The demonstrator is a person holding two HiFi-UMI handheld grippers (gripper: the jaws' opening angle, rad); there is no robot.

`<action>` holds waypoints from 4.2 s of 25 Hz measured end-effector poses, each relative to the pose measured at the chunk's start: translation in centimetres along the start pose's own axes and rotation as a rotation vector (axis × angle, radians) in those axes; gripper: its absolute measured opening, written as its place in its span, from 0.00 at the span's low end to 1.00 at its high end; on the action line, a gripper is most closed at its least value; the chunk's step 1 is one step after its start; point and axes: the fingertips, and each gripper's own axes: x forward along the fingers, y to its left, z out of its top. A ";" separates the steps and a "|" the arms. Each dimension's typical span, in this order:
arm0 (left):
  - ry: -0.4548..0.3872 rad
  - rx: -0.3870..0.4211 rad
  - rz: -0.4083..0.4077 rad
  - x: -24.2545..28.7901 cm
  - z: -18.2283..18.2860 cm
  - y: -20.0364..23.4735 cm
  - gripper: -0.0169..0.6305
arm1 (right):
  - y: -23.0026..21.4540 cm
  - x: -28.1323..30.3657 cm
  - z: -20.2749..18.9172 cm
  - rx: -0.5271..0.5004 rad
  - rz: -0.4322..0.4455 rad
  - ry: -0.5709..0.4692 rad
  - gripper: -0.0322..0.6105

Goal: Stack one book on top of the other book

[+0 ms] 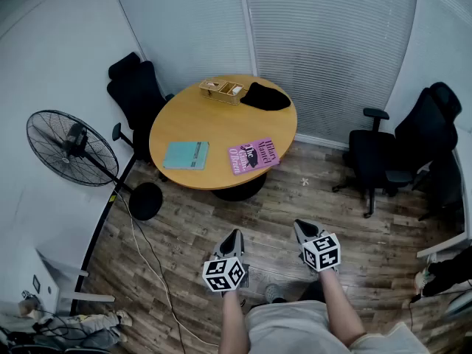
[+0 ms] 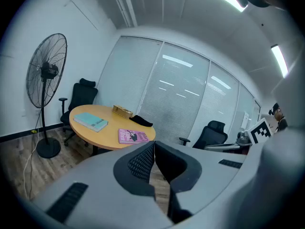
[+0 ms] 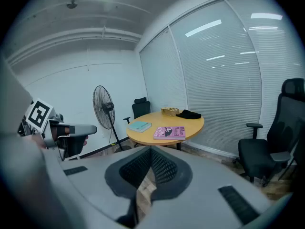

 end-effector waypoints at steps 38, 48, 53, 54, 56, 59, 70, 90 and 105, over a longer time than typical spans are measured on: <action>0.105 0.079 0.201 10.2 1.9 8.1 0.07 | -7.0 10.9 3.0 0.058 0.144 0.055 0.08; 0.113 0.043 0.274 20.3 6.5 9.9 0.07 | -14.2 20.9 7.6 0.136 0.206 0.096 0.08; 0.146 -0.001 0.289 22.6 6.8 10.3 0.07 | -17.7 23.0 8.7 0.190 0.189 0.117 0.08; 0.146 -0.007 0.297 22.9 7.1 10.5 0.07 | -18.1 23.2 9.0 0.192 0.188 0.117 0.08; 0.141 -0.013 0.306 23.7 7.9 10.9 0.07 | -18.9 23.7 9.6 0.194 0.185 0.116 0.08; 0.136 -0.009 0.311 24.6 9.0 11.1 0.07 | -19.7 24.4 10.4 0.199 0.182 0.112 0.08; 0.137 -0.001 0.296 29.7 10.7 14.2 0.07 | -20.5 29.5 12.9 0.216 0.192 0.075 0.08; 0.344 -0.166 0.212 37.1 4.8 21.9 0.07 | -20.9 39.7 8.2 0.314 0.047 0.216 0.08; 0.459 -0.276 0.135 41.0 -0.1 24.0 0.08 | -22.5 41.5 5.8 0.334 -0.008 0.294 0.16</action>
